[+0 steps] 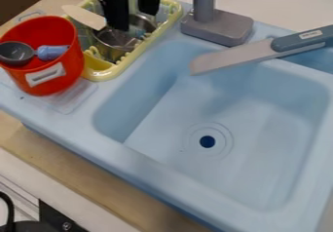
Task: Put the knife from sink in the basket which is left side of the sink
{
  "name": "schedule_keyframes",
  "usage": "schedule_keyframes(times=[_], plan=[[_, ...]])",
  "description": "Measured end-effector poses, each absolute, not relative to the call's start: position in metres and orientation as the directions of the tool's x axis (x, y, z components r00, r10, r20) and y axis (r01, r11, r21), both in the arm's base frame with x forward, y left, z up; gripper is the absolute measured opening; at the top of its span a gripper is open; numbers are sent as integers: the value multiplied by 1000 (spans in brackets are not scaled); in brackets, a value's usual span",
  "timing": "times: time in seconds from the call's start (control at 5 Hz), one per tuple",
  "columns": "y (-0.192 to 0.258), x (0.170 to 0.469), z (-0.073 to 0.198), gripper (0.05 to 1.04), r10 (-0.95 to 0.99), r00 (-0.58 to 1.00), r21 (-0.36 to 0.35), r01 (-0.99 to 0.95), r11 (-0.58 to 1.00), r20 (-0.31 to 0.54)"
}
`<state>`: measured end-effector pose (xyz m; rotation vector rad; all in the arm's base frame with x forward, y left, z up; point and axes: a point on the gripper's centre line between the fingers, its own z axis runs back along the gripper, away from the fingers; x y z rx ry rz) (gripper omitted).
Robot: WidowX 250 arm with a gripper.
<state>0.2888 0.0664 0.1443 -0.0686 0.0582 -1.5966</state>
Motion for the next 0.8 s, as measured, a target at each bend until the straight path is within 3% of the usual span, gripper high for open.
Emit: schedule_keyframes(times=[0.2,0.4,0.8], plan=[[53,279,150,999,-999,-19,-146,989,-14,-30],[37,270,159,999,-997,-67,-105,992,-63,-35],[5,245,142,999,-990,-139,-153,978,-139,13]])
